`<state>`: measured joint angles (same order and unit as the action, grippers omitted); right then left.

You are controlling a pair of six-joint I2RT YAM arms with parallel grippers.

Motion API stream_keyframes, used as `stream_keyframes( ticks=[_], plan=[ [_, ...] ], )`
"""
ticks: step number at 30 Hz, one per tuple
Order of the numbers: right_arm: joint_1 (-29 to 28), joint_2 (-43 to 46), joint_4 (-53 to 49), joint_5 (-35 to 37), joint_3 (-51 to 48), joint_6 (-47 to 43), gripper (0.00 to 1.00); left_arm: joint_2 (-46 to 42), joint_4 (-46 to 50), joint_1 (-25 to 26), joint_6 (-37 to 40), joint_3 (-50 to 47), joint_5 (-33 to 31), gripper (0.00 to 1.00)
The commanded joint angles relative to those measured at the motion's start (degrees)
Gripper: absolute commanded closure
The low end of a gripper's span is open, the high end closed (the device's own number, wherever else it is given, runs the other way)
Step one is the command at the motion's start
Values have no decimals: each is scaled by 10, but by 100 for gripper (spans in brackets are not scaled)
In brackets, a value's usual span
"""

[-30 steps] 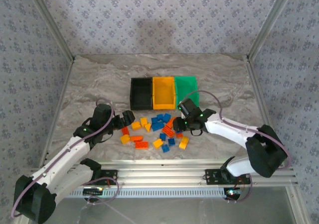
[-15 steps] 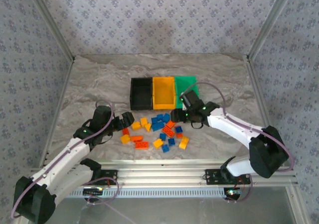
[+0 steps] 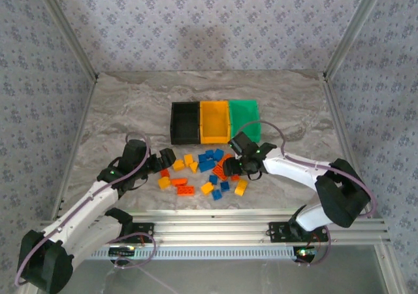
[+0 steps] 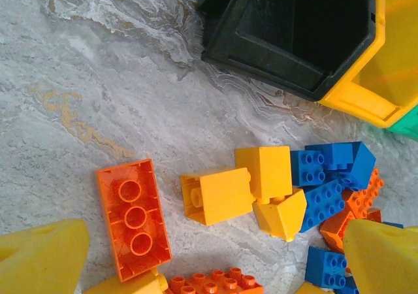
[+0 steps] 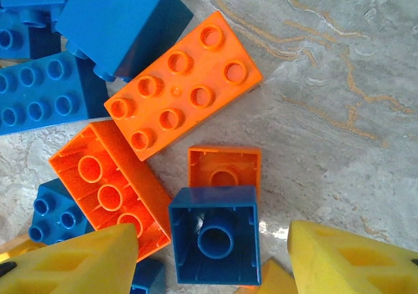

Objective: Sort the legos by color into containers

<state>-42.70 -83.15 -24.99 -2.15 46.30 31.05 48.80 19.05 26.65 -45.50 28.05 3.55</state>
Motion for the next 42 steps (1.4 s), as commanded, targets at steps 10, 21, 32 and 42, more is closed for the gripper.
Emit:
stream_keyframes(
  ticks=[10, 21, 32, 42],
  plan=[
    [-10, -31, 22, 7, -5, 11, 55, -7, -12, 2, -6, -8, -6, 0],
    [-6, 11, 9, 25, 1, 13, 68, -7, -11, 2, -6, -6, -5, 0],
    [106, 55, -13, 38, 93, -2, 68, -7, -13, 2, -6, -6, -8, 0],
    [216, -160, -16, 50, 303, -4, 67, -22, -4, 2, -10, -10, -14, 0]
  ],
)
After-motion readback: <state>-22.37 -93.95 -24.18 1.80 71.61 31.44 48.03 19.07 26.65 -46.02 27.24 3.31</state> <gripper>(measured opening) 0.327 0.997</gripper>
